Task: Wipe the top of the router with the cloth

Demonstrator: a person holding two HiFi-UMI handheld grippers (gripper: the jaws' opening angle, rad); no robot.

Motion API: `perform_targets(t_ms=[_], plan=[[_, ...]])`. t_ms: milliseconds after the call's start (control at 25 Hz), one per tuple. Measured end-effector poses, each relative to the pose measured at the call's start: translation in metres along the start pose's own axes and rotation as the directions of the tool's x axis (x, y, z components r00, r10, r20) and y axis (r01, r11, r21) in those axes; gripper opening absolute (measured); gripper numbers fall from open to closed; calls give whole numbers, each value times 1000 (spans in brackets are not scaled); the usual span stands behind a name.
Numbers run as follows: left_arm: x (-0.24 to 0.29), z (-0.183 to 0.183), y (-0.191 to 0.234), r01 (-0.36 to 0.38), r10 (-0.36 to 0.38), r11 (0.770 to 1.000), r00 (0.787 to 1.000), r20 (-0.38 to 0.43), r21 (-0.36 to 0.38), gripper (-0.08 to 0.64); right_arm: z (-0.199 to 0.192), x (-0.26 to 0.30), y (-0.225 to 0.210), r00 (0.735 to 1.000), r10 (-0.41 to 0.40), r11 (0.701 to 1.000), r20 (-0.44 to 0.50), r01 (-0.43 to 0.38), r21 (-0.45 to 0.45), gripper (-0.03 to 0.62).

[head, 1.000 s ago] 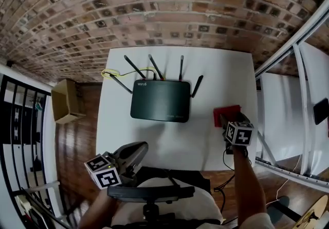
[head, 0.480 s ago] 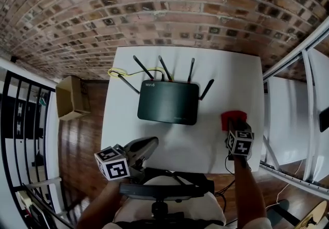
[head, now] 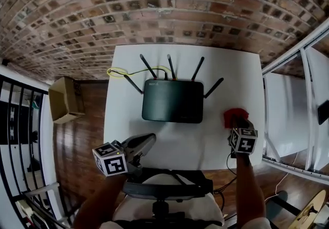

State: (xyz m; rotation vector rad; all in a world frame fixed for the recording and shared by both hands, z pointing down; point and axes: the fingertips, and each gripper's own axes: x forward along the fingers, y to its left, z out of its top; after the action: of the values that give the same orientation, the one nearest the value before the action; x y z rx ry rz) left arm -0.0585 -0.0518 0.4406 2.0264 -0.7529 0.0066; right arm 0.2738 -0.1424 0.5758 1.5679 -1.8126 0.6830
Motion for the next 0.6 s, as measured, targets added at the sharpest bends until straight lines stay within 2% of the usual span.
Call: perform_targets(t_ms=[280,600], plan=[[-15,11,22,44,-44,999,999,-15,-5,9,27,-35,52,996,31,999,81,-35,42,73],[-34,26,48,84,-84,996,996,-42,-8,9,79,-52,165,971,159,986,179,-165,17,73]])
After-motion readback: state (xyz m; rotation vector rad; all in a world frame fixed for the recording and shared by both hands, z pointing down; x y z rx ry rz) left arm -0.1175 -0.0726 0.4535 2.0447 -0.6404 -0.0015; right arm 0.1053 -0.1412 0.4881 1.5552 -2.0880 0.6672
